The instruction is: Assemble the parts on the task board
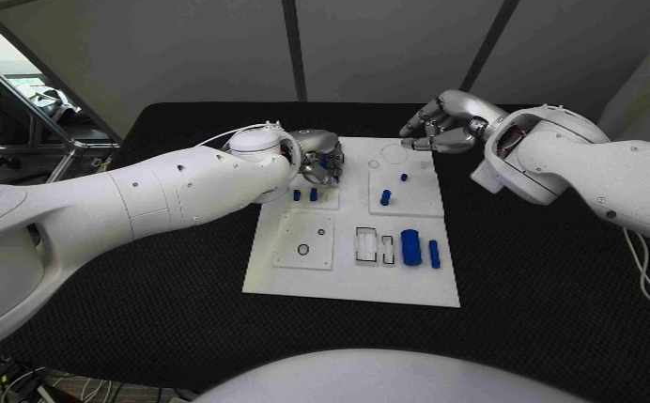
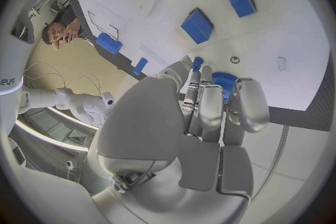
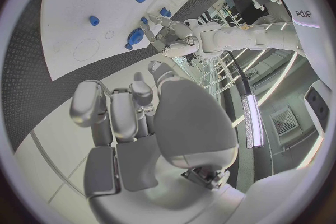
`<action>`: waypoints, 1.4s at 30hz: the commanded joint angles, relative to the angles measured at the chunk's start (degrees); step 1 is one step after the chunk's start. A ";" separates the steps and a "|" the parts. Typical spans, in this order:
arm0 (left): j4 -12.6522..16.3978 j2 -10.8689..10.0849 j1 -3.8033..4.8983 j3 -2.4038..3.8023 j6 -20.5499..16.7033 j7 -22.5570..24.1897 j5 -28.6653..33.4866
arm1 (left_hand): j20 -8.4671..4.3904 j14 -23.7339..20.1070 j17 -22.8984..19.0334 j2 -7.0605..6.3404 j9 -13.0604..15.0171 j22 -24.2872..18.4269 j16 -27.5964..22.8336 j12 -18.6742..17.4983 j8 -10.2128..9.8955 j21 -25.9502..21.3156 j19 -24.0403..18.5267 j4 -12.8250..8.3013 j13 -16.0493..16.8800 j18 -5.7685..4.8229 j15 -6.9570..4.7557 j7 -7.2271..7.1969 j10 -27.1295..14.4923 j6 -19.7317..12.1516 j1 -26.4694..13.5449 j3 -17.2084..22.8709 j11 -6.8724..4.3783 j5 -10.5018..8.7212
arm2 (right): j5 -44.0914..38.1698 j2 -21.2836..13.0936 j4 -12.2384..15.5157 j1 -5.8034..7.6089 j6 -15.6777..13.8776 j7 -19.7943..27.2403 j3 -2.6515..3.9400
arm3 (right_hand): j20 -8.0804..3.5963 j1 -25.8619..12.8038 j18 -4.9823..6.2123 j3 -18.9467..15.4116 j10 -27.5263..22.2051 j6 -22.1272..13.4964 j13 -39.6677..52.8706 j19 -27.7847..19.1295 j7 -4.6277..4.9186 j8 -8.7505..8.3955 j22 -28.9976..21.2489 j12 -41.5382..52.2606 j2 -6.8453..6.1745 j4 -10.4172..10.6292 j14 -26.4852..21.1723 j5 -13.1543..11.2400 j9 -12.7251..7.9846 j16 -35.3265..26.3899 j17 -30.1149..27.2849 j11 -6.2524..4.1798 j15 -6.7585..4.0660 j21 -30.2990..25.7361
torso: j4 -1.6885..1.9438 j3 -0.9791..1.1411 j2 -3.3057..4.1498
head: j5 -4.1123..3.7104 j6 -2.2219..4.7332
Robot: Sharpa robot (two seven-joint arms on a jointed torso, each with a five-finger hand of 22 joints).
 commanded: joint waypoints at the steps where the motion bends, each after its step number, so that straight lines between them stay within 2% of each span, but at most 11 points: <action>1: -0.22 0.21 -0.01 0.01 1.10 -0.37 -0.64 | -0.07 0.29 -0.02 0.53 -0.11 3.39 0.23 -0.45 -0.44 0.49 0.50 -0.21 -0.21 -0.43 -0.04 0.11 0.83 0.54 0.31 0.79 -0.07 0.14 | -0.13 0.08 0.11 0.11 0.04 0.59 0.04 | 0.06 0.00 0.99 -0.07 -0.19 -0.41 -0.01 0.39 -0.15 0.33 0.10 0.05 -0.46 0.23 1.90 0.15 -0.08 -0.28 0.08 -0.15 -0.31 -0.16 | -0.03 0.02 0.01 | -0.02 0.02; 23: -2.38 1.40 -0.28 0.01 0.52 0.42 -0.65 | -0.20 0.48 -0.35 0.63 -0.29 4.44 1.04 -2.32 -1.97 1.63 0.91 -2.00 -1.37 -0.66 -0.19 0.18 3.57 2.51 0.07 5.17 -0.22 0.09 | -0.13 0.19 0.13 0.11 0.07 0.69 0.05 | 0.05 0.06 0.98 0.03 -0.13 -0.38 0.06 0.42 -0.16 0.36 0.12 0.14 -0.43 0.26 1.91 0.20 -0.08 -0.30 0.08 -0.16 -0.32 -0.15 | 0.01 0.04 -0.04 | -0.13 0.02; 30: -2.10 1.17 -0.35 0.02 -1.01 1.15 -0.64 | -0.34 0.80 0.09 0.48 -0.23 5.13 1.72 -3.22 -2.44 2.59 1.29 -2.93 -1.61 -0.85 -0.35 0.17 5.19 3.91 -0.44 6.86 -0.40 0.06 | -0.13 0.19 0.16 0.11 0.05 0.73 0.05 | 0.05 0.06 0.98 0.03 -0.13 -0.38 0.06 0.42 -0.16 0.36 0.12 0.14 -0.43 0.26 1.91 0.20 -0.08 -0.30 0.08 -0.16 -0.32 -0.15 | 0.02 0.01 -0.05 | -0.10 0.19; 35: -0.70 0.06 -0.40 0.09 -3.10 1.74 0.05 | -0.39 0.95 0.40 0.31 -0.21 5.36 2.03 -3.58 -2.64 2.91 1.42 -3.20 -1.67 -0.92 -0.36 0.25 5.66 4.32 -0.75 7.30 -0.45 0.05 | -0.13 0.14 0.15 0.10 0.01 0.82 0.05 | 0.05 0.06 0.98 0.03 -0.13 -0.38 0.06 0.42 -0.16 0.36 0.12 0.14 -0.43 0.26 1.91 0.20 -0.08 -0.30 0.08 -0.16 -0.32 -0.15 | 0.07 -0.02 -0.15 | -0.16 0.42; 37: -0.01 -0.50 -0.41 0.47 -3.84 1.93 0.33 | -0.39 1.00 0.50 0.26 -0.22 5.44 2.13 -3.70 -2.71 3.02 1.47 -3.26 -1.69 -0.94 -0.36 0.29 5.78 4.42 -0.86 7.42 -0.44 0.05 | -0.13 0.14 0.11 0.10 0.00 0.85 0.05 | 0.05 0.06 0.98 0.03 -0.13 -0.38 0.06 0.42 -0.16 0.36 0.12 0.14 -0.43 0.26 1.91 0.20 -0.08 -0.30 0.08 -0.16 -0.32 -0.15 | 0.11 0.01 -0.13 | -0.17 0.55; 42: 1.82 -1.85 -0.42 2.65 -4.72 2.06 1.02 | -0.39 1.07 0.53 0.16 -0.22 5.53 2.24 -3.95 -2.86 3.15 1.53 -3.37 -1.73 -0.97 -0.35 0.35 6.00 4.61 -1.11 7.66 -0.41 0.05 | -0.13 0.19 -0.04 0.10 -0.03 0.92 0.05 | 0.05 0.06 0.98 0.03 -0.13 -0.38 0.06 0.42 -0.16 0.36 0.12 0.14 -0.43 0.26 1.91 0.20 -0.08 -0.30 0.08 -0.16 -0.32 -0.15 | 0.06 0.03 -0.13 | 0.00 0.71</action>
